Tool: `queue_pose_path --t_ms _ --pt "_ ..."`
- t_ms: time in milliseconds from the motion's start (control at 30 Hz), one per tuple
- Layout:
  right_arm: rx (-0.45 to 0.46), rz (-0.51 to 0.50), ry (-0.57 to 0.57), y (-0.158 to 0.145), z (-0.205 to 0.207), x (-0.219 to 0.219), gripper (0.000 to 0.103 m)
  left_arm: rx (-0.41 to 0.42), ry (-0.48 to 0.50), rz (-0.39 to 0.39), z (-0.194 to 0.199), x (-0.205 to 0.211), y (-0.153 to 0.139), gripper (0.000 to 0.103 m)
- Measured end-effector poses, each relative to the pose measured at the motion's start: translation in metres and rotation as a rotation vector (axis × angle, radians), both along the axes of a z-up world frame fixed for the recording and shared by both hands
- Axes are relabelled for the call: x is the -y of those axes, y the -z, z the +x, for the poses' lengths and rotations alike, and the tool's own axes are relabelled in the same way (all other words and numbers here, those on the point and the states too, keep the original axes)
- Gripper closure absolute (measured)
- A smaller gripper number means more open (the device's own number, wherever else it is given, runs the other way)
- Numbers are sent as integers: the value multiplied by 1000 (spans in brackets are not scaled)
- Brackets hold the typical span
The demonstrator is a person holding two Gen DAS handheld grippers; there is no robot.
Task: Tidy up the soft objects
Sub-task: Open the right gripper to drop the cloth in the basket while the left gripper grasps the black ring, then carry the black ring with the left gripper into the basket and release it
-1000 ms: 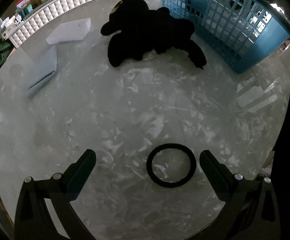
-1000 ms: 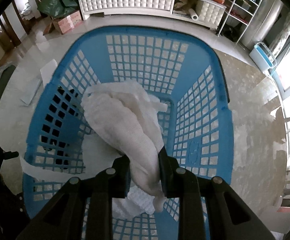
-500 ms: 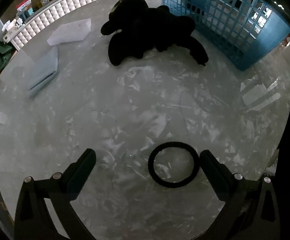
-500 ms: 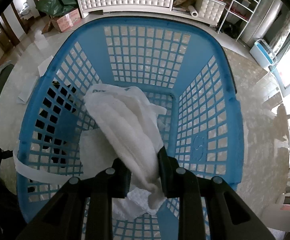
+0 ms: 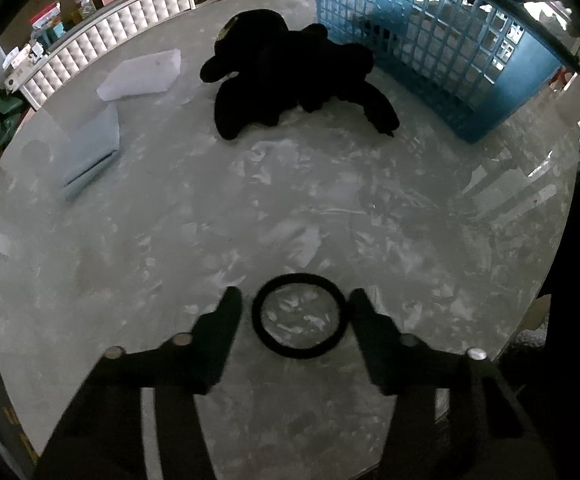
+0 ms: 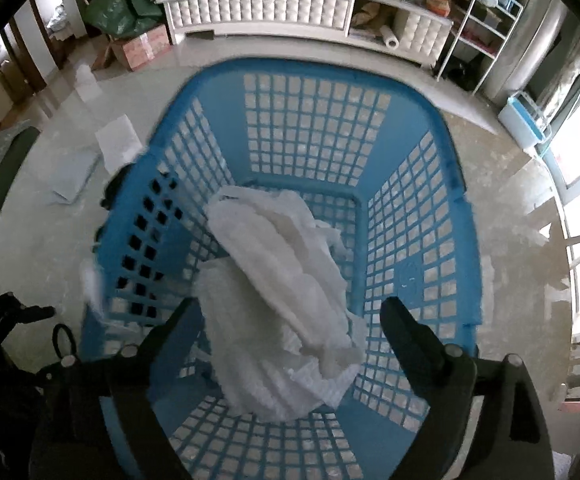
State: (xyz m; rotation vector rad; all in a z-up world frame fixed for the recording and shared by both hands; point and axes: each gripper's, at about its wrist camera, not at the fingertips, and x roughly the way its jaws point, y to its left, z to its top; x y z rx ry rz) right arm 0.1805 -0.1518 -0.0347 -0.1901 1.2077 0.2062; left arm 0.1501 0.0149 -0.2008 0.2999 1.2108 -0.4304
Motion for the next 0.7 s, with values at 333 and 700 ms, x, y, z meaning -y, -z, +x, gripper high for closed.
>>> queue_pose_path --t_ms 333,700 --pt "75 46 44 -34 -36 16 7 0 -25 -35 -10 -7 -7 72" --pt "119 82 80 -46 -73 22 3 84 -12 -100 -20 8 -75 73"
